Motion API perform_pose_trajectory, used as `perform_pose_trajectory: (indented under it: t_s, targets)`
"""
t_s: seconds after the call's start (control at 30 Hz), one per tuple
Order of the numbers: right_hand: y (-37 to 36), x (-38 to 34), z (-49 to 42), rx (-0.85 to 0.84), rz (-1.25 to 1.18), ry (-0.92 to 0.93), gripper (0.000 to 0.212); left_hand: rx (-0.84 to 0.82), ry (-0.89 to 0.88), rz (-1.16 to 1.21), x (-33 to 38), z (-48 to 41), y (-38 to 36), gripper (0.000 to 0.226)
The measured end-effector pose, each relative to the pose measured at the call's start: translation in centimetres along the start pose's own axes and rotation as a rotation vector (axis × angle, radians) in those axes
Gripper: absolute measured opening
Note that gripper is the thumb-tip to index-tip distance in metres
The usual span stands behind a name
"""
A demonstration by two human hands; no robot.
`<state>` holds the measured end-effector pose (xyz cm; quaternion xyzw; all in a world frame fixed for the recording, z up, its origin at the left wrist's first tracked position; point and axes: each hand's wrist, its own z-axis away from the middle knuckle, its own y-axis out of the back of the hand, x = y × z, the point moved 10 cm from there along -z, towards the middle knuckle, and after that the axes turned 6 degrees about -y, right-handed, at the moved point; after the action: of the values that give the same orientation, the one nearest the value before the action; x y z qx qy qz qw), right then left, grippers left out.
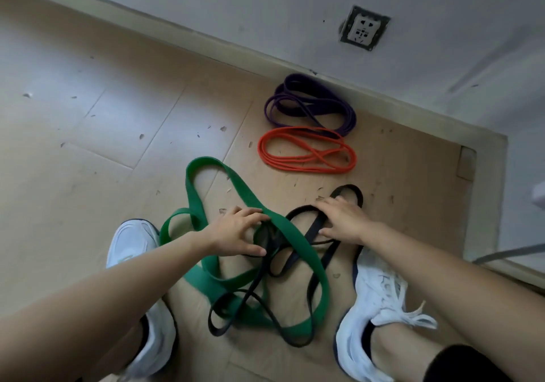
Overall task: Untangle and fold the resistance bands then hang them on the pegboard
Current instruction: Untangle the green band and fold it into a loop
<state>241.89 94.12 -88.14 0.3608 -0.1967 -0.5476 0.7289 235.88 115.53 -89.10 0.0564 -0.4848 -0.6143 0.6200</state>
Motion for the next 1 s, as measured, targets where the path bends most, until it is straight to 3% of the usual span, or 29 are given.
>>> perform_pose_trajectory:
  t_s: [0.13,0.27,0.37,0.5,0.67,0.8,0.9,1.0]
  targets:
    - [-0.5,-1.4,1.5,-0.005,0.040,0.013,0.036,0.031,0.011,0.069,0.2,0.8,0.3,0.068]
    - [1.4,-5.2,3.3,0.293,-0.016,0.164,0.045,0.056,0.029,0.076,-0.1,3.2,0.9,0.037]
    - [0.5,-8.1,3.2,0.220,-0.101,0.174,0.058,-0.036,0.091,-0.032,-1.7,5.1,-0.2,0.028]
    - [-2.8,-8.6,2.2,0.003,-0.289,-0.005,0.047,0.060,0.197,0.005,-4.2,7.7,0.4,0.034]
    - [-0.6,-10.1,3.9,-0.094,-0.552,0.052,0.033,0.181,0.254,0.062,-5.3,9.4,2.1,0.037]
    - [5.4,-12.6,7.4,-0.123,-0.802,0.154,0.027,0.406,0.110,-0.011,-1.3,10.0,6.6,0.058]
    - [10.1,-14.7,10.8,-0.103,-0.841,0.257,0.024,0.421,-0.012,-0.113,3.2,10.2,10.0,0.084]
    - [14.3,-15.6,14.1,-0.047,-0.865,0.305,0.024,0.359,-0.122,-0.167,6.5,11.1,12.1,0.069]
